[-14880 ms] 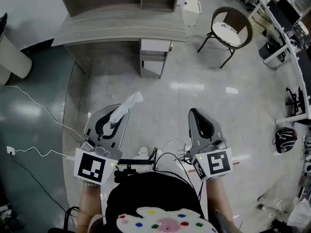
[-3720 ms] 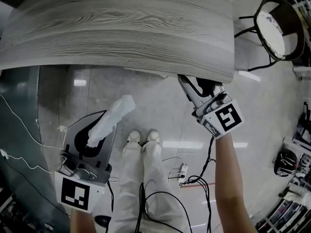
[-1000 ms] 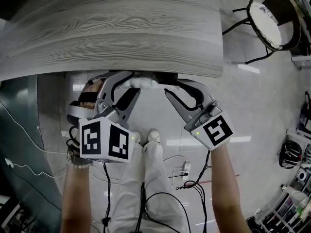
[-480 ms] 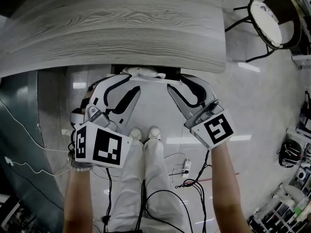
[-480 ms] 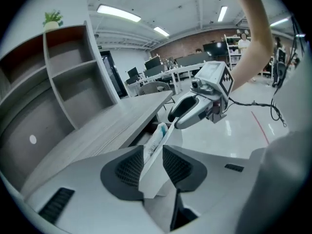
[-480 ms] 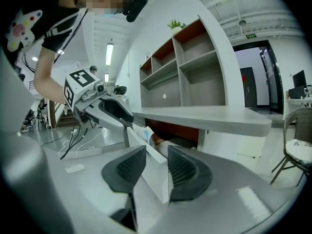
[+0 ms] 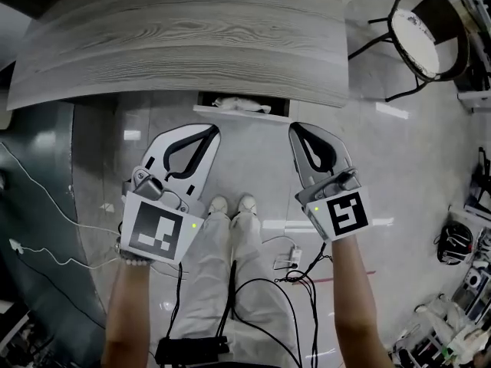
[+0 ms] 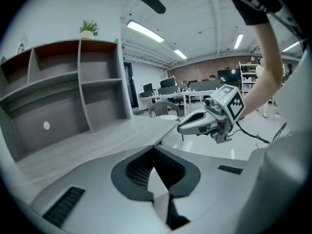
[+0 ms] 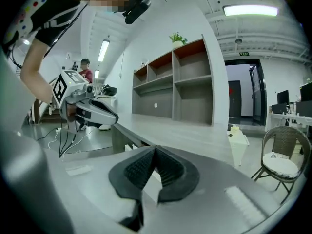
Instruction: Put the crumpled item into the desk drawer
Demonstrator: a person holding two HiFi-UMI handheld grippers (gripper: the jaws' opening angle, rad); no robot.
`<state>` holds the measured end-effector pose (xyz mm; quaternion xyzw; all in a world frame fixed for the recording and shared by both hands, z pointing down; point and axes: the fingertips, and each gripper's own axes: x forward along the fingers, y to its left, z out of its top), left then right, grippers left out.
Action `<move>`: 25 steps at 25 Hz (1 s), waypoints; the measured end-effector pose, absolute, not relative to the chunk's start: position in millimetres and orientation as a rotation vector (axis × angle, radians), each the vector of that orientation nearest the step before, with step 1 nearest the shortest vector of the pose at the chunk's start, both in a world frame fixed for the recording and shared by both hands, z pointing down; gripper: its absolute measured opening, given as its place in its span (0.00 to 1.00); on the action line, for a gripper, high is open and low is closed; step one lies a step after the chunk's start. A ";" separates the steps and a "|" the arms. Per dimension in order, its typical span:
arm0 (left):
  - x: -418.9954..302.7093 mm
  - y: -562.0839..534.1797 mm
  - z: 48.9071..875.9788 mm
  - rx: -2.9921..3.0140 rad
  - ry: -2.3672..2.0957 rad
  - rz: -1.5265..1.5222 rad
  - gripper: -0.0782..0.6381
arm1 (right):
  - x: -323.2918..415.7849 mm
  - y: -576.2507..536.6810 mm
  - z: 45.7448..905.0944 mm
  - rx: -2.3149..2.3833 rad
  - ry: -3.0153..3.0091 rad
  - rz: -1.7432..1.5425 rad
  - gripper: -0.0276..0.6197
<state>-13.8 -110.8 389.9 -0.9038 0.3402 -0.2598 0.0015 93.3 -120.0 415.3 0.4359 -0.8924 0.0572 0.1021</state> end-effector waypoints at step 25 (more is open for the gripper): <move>-65.2 -38.3 155.5 -2.823 1.157 -0.421 0.12 | 94.9 -44.1 182.6 1.544 -2.573 -0.027 0.06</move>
